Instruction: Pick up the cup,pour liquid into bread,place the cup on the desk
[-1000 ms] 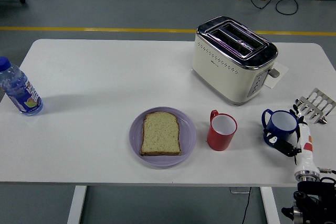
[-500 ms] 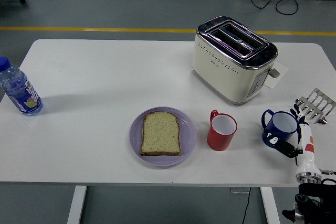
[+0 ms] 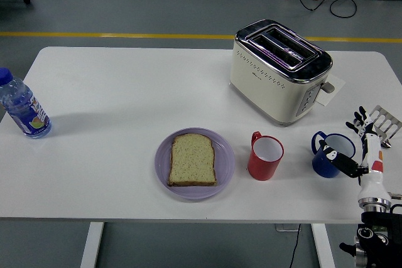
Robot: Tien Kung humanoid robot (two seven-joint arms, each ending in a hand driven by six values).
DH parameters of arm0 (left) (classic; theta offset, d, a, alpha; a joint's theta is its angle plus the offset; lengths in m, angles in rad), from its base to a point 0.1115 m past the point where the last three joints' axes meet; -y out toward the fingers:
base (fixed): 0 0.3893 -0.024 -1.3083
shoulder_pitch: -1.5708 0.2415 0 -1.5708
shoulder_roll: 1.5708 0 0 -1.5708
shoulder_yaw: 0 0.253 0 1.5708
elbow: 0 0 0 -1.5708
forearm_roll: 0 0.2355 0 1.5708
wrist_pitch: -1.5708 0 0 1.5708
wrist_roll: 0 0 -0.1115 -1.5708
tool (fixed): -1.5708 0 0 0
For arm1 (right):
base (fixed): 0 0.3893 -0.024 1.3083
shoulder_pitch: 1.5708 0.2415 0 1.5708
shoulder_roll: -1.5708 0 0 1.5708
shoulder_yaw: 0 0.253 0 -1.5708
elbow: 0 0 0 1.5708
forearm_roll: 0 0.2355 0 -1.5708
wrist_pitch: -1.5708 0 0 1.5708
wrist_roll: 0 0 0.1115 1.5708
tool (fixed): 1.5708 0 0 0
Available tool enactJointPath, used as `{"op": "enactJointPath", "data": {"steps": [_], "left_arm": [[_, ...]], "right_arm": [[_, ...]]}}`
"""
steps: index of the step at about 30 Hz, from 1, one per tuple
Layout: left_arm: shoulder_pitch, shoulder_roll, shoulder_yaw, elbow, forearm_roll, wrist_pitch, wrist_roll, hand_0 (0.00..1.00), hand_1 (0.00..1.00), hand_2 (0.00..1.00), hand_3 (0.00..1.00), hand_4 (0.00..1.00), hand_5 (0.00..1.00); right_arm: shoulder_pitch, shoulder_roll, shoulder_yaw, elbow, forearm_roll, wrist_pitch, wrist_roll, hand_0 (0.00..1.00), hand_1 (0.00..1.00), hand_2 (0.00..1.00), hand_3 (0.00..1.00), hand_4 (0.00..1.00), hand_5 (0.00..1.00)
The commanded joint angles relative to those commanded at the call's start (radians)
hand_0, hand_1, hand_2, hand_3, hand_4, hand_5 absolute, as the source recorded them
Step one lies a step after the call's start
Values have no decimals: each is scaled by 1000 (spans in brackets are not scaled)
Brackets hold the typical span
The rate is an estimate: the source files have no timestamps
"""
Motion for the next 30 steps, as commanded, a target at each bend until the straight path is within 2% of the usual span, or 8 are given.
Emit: {"op": "enactJointPath", "data": {"steps": [8,9,14,15,17,20,22,30], "left_arm": [[5,-1,9,0,-3,0,0,633,640,651,504,241,865],[5,-1,10,0,-4,0,0,633,641,651,503,239,861],[7,-1,14,0,-4,0,0,633,641,651,503,239,861],[7,0,14,0,-5,-1,0,633,641,651,504,240,864],[8,0,14,1,-6,-1,0,633,641,651,504,240,864],[8,0,18,1,-7,-1,0,633,641,651,504,240,864],[8,0,17,1,-6,-1,0,633,641,651,504,240,863],[4,-1,10,0,-4,-1,0,633,641,651,503,240,862]], "right_arm": [[-16,14,101,100,169,114,37,938,808,941,990,877,44],[-16,14,106,104,205,126,39,857,750,850,806,739,223],[-25,13,183,169,402,221,56,857,750,850,806,739,223],[-27,13,199,181,447,243,50,808,706,760,675,681,329],[-30,13,217,191,530,276,42,808,706,760,675,681,329],[-35,18,278,200,656,382,-12,808,706,760,675,681,329],[-39,20,308,193,734,430,-42,795,703,748,663,651,467],[-47,30,356,178,871,480,-111,796,709,754,669,649,481]]}}
